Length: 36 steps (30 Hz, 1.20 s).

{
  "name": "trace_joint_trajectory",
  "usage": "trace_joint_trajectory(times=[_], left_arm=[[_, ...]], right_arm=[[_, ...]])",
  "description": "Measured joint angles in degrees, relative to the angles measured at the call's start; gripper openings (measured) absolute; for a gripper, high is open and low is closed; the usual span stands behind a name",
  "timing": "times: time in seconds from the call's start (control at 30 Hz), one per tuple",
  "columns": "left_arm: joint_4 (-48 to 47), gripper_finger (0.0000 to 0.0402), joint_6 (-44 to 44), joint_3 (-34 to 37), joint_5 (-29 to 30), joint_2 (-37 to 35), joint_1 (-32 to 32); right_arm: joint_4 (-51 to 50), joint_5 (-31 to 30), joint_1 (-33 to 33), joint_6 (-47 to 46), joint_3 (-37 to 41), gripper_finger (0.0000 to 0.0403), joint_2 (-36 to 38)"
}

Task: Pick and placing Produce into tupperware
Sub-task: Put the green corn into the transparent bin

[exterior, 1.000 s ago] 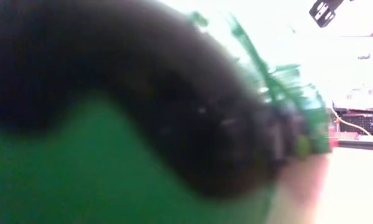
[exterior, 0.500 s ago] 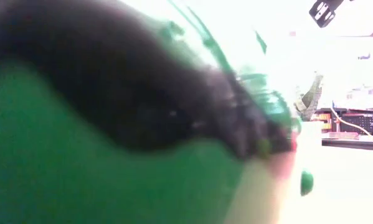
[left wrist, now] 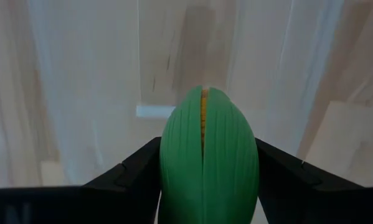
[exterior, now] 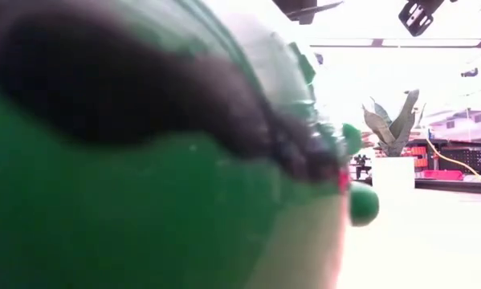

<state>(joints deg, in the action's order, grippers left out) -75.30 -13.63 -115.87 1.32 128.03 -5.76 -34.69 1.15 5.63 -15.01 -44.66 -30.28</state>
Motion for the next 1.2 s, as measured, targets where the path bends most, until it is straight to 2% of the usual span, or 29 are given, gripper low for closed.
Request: trace_joint_trajectory(times=[0.23,0.5,0.83,1.2], left_arm=[[0.7,0.0229,1.3,0.1,0.0,2.1,-0.1],[1.4,0.0224,2.6,0.1,-1.3,3.4,-0.2],[1.6,0.0261,2.3,0.1,-1.5,3.4,-0.2],[0.4,0.0254,2.1,-0.6,-1.6,3.2,-0.2]], right_arm=[[-0.1,0.0,0.0,0.1,0.0,0.0022,0.0],[-0.2,0.0,0.0,0.1,0.0,0.0022,0.0],[-0.5,0.0,0.0,0.1,0.0,0.0022,0.0],[-0.5,0.0,0.0,0.1,0.0,0.0022,0.0]])
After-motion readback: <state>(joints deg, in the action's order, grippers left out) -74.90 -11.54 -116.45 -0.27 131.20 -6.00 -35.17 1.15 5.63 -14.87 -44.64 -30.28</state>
